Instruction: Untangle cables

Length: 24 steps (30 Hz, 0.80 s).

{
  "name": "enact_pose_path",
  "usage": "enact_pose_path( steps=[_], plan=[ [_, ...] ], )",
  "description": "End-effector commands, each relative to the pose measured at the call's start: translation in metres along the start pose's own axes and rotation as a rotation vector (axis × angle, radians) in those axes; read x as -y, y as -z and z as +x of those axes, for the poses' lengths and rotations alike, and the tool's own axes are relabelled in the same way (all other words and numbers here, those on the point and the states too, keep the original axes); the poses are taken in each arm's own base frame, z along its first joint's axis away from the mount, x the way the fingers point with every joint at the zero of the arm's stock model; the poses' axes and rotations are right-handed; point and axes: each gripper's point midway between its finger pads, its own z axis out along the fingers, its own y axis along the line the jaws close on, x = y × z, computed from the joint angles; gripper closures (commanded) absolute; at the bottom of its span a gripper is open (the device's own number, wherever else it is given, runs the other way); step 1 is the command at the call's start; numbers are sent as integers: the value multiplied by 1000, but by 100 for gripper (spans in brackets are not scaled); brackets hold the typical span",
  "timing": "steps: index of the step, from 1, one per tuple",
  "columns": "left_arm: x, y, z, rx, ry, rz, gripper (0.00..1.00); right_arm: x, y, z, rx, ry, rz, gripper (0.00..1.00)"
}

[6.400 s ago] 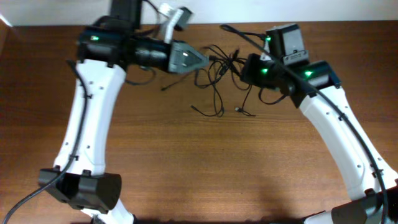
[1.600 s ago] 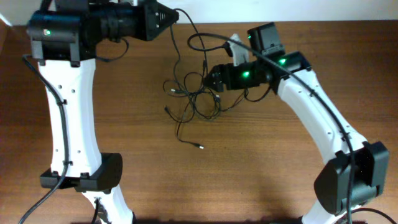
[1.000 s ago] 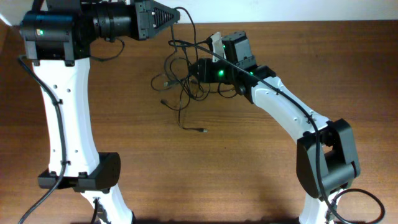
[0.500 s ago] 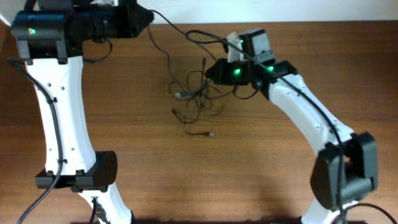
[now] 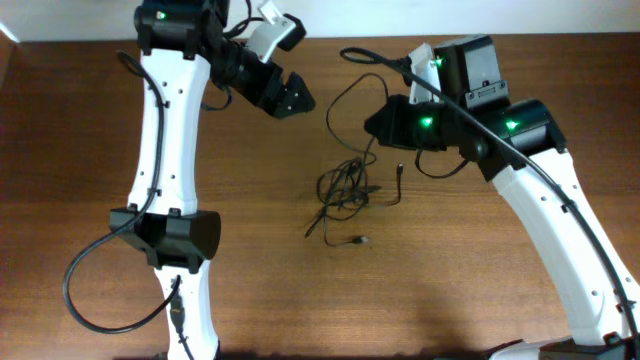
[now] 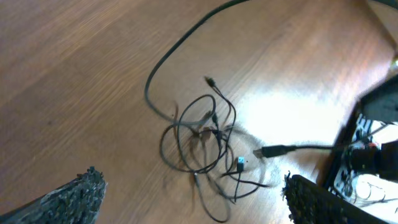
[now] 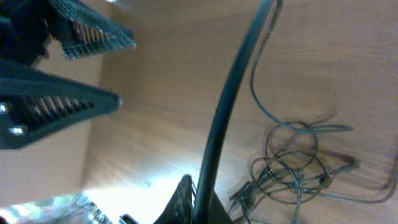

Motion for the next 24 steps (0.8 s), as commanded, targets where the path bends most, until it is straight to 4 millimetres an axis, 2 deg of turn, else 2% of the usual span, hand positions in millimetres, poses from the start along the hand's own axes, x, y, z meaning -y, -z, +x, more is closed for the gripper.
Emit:
enact_pose_path(
  steps=[1, 3, 6, 7, 8, 9, 10, 12, 15, 17, 19, 20, 24],
  plan=[
    [12, 3, -6, 33, -111, 39, 5, 21, -3, 43, -182, 4, 108, 96],
    [11, 2, -6, 31, -111, 38, 4, 11, 6, 42, -196, 14, 33, 96],
    [6, -5, -4, 21, -99, 47, 3, -14, 30, 19, -132, 63, -66, 96],
    [3, -11, -2, 11, -87, 58, 2, -24, 44, 6, -85, 89, -86, 96],
    [-5, -24, 2, -10, -64, 79, 2, -42, 73, -12, -6, 135, -120, 96],
    [-12, -38, 6, -24, -40, 110, 1, -57, 110, -32, 96, 174, -131, 96],
    [-11, -44, 5, -14, -51, 145, 0, -61, 131, -42, 155, 183, -130, 96],
    [-6, -47, 2, 16, -120, 193, 0, -58, 170, -59, 263, 175, -111, 96],
    [3, -56, -5, 30, -198, 209, 0, -48, 210, -73, 339, 134, -176, 96],
    [13, -76, -9, 29, -253, 235, 0, -47, 223, -73, 340, 118, -244, 96],
    [26, -119, 4, -22, -333, 292, 0, -44, 223, -71, 329, 107, -247, 96],
    [25, -138, 12, -42, -338, 304, 0, -44, 223, -69, 325, 111, -243, 96],
    [28, -195, 35, -62, -377, 342, 2, -43, 222, -68, 321, 125, -238, 96]
  ],
)
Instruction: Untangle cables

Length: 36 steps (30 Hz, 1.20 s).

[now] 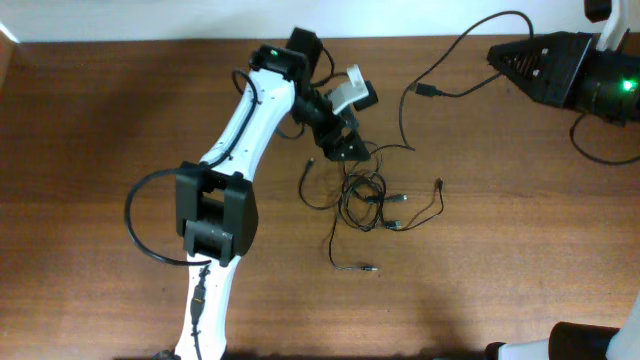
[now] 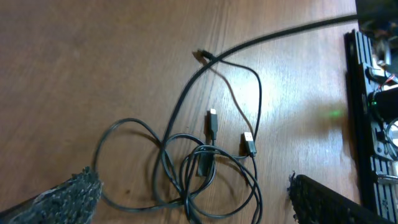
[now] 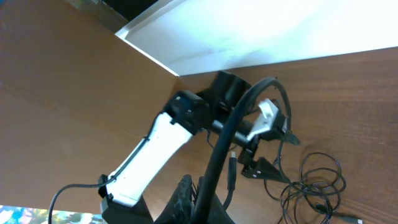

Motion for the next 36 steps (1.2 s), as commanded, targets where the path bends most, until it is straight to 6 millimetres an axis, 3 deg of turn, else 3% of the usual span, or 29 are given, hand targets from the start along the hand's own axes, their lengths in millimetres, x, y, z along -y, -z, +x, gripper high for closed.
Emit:
enact_pose_path(
  steps=[1, 4, 7, 11, 16, 22, 27, 34, 36],
  plan=[
    [3, -34, 5, -3, -65, 22, 5, -5, 3, 0, 0, 36, -19, 96],
    [-10, -64, 11, -49, -64, -63, 10, -2, 2, 6, -22, 38, -13, 96],
    [-9, -76, 9, -51, -94, -69, 21, -2, 2, 6, -25, 33, -12, 96],
    [-2, -84, 11, -62, -99, -54, 20, -1, 2, 10, -36, 19, -9, 96],
    [-3, -97, 27, -78, -83, -38, 20, -1, 2, 10, -37, 18, -10, 96],
    [-4, -102, 32, -81, -80, -35, 23, -1, 2, 11, -40, 13, -9, 96],
    [-8, -118, 47, -107, -55, -12, 27, 0, 2, 12, -43, 14, -8, 96],
    [-10, -118, 45, -101, -62, -17, 43, 0, 2, 11, -42, 14, -5, 96],
    [-16, -112, 35, -74, 11, -42, 42, 2, 2, 11, -39, 22, 8, 96]
  ],
)
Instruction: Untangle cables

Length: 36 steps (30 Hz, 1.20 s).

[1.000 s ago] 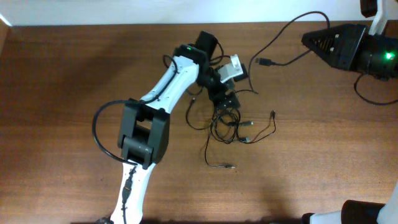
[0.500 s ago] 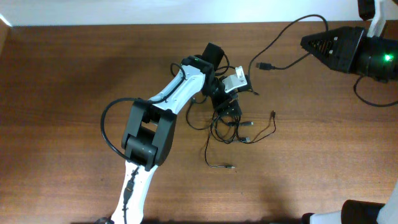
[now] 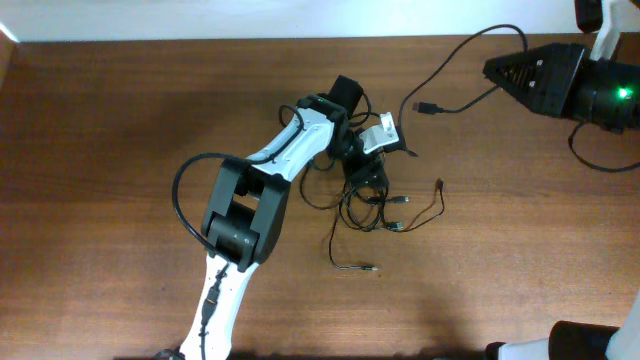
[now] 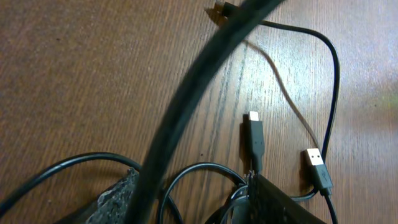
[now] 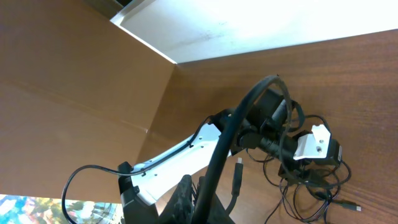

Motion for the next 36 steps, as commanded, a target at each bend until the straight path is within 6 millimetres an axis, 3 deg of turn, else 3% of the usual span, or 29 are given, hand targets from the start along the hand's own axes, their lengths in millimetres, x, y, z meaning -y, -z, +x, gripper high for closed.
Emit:
enact_pose_path(
  steps=[1, 3, 5, 7, 9, 12, 15, 16, 18, 20, 21, 23, 25, 29, 30, 31, 32, 33, 36],
  plan=[
    [-12, 12, -12, 38, 135, -27, 41, -2, 3, -3, 13, 32, 0, 96],
    [-18, 34, -30, 103, 177, -18, 44, -2, 3, -2, 11, 41, 1, 96],
    [-18, 41, -31, 130, 189, 5, 51, -2, 3, -2, 10, 43, 1, 96],
    [-17, 41, -30, 130, 192, 9, 59, -2, 3, -2, 11, 44, 1, 96],
    [-14, 38, -32, 126, 187, 13, 59, -2, 3, -2, 10, 43, 0, 96],
    [-18, 19, -20, 35, 179, -49, 64, -1, 3, -1, 6, 37, 1, 96],
    [-23, 20, -17, 30, 183, -63, 100, -1, 3, 1, 0, 33, 4, 96],
    [-28, 25, -18, 39, 207, -74, 100, 0, 3, 1, 0, 32, 6, 96],
    [-43, 65, -29, 93, 325, -120, 100, 17, 4, -1, 16, 6, 108, 96],
    [-43, 133, -47, 146, 346, -177, 100, 49, 9, 3, 16, -47, 282, 96],
    [-34, 182, -63, 191, 335, -226, 100, 61, 10, 7, 6, -66, 340, 96],
    [-1, 252, -93, 265, 278, -299, 100, 79, 10, 15, -31, -103, 415, 96],
    [34, 290, -111, 311, 225, -339, 100, 91, 3, 22, -77, -136, 429, 96],
    [90, 339, -129, 395, 212, -384, 100, 134, -20, 49, -211, -197, 477, 96],
    [103, 352, -133, 428, 237, -393, 100, 150, -29, 60, -251, -228, 483, 91],
    [108, 356, -135, 438, 236, -400, 100, 157, -34, 67, -276, -224, 483, 68],
    [101, 362, -130, 431, 283, -459, 100, 167, -39, 77, -312, -235, 486, 9],
    [84, 368, -119, 416, 402, -556, 100, 172, -42, 83, -331, -250, 488, 1],
    [52, 386, -81, 398, 737, -787, 100, 174, -47, 89, -355, -244, 483, 1]
  ],
)
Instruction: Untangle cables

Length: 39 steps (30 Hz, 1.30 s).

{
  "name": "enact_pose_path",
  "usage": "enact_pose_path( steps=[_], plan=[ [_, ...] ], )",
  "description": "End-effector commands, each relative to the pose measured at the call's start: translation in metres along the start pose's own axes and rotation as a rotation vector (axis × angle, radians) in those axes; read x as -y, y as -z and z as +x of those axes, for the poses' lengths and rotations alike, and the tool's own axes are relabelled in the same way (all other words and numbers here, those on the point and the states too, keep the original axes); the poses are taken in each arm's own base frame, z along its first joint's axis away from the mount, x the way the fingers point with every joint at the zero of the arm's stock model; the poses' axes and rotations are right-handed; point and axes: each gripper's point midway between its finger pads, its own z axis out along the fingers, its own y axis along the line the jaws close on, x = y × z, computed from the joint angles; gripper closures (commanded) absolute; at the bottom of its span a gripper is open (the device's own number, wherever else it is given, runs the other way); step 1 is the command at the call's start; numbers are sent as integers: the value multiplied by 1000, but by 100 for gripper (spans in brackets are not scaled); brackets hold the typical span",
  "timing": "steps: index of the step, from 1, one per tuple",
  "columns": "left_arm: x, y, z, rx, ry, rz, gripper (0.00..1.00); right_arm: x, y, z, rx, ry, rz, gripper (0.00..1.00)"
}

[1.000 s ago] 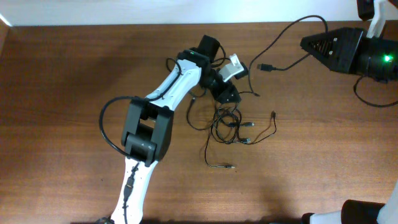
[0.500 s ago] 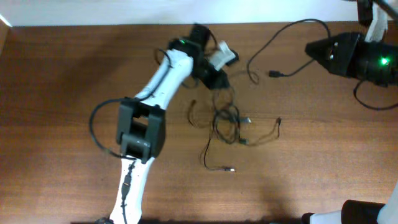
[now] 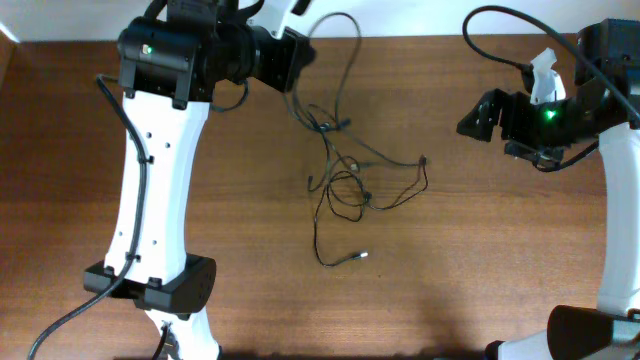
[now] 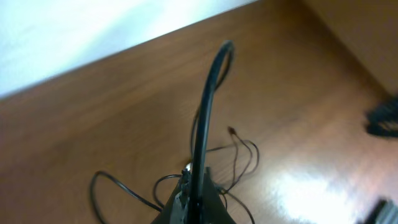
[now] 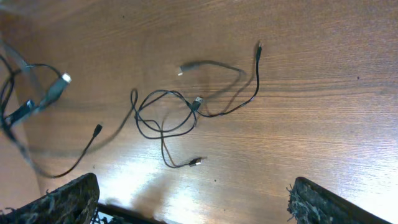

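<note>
A tangle of thin black cables [image 3: 348, 182] lies mid-table, with one plug end [image 3: 360, 255] stretching toward the front. One black cable [image 3: 340, 60] arcs up from the tangle into my left gripper [image 3: 292, 55], which is raised near the back edge. In the left wrist view that gripper [image 4: 196, 200] is shut on the black cable [image 4: 208, 106], and the tangle lies far below it. My right gripper [image 3: 474, 120] hovers at the right, apart from the cables. Its fingers [image 5: 62, 199] are open and empty, and the tangle [image 5: 165, 115] is ahead of them.
The wooden table [image 3: 520, 260] ends at a white wall [image 3: 420, 15] along the back. My left arm's base [image 3: 150, 285] stands at the front left. The right arm's own cable [image 3: 500, 20] loops above the right wrist.
My left gripper was down in the tangle; now it is raised at the back left, shut on a cable. My right gripper was shut on a cable at the far right; now it is open and empty.
At first my right gripper was shut on a cable beside the tangle and the left was open at the back. Then the right held it at the far right while the left was down at the tangle. Now the left holds a cable up and the right is open.
</note>
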Motion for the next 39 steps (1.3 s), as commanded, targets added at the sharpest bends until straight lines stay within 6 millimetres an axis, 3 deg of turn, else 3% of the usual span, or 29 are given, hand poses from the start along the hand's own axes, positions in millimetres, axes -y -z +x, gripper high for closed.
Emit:
enact_pose_path(
  steps=[1, 4, 7, 9, 12, 15, 17, 18, 19, 22, 24, 26, 28, 29, 31, 33, 39],
  plan=[
    [-43, 17, 9, 1, 262, -275, 100, -9, -4, 4, -12, 52, -3, 1],
    [-39, -4, 31, -94, 329, -216, 100, -62, -25, 17, -39, 245, -60, 1],
    [-24, -12, 29, -103, 338, -110, 100, -101, -44, 27, -44, 371, -106, 3],
    [-21, -11, 22, -76, 334, -65, 100, -110, -64, 36, -102, 398, -107, 7],
    [-34, 0, 8, -12, 294, -72, 100, -100, -92, 33, -163, 376, -69, 8],
    [-47, 64, -31, 193, 253, -133, 100, -88, -114, 27, -198, 359, -24, 8],
    [-53, 144, -51, 384, 232, -221, 100, -77, -139, 24, -238, 307, 13, 8],
    [-66, 200, -53, 507, 276, -317, 100, -74, -149, 20, -243, 292, 20, 9],
    [-78, 230, -51, 573, 327, -384, 100, -73, -154, 19, -245, 285, 21, 8],
    [-116, 293, -41, 720, 444, -531, 100, -72, -162, 16, -246, 271, 23, 8],
    [-158, 328, -17, 775, 585, -724, 100, -72, -162, 16, -245, 272, 23, 8],
    [-188, 341, 12, 756, 709, -872, 100, -72, -162, 16, -245, 273, 23, 8],
    [-214, 327, 52, 641, 857, -951, 100, -72, -162, 16, -246, 273, 23, 8],
    [-235, 314, 91, 542, 1011, -1053, 100, -72, -162, 16, -246, 277, 22, 8],
    [-257, 297, 129, 438, 1136, -1131, 100, -72, -162, 16, -247, 282, 22, 8],
    [-288, 274, 182, 314, 1273, -1167, 100, -72, -162, 17, -250, 301, 20, 8],
    [-320, 254, 303, 119, 1560, -1249, 100, -72, -162, 15, -242, 311, 17, 8]
  ],
)
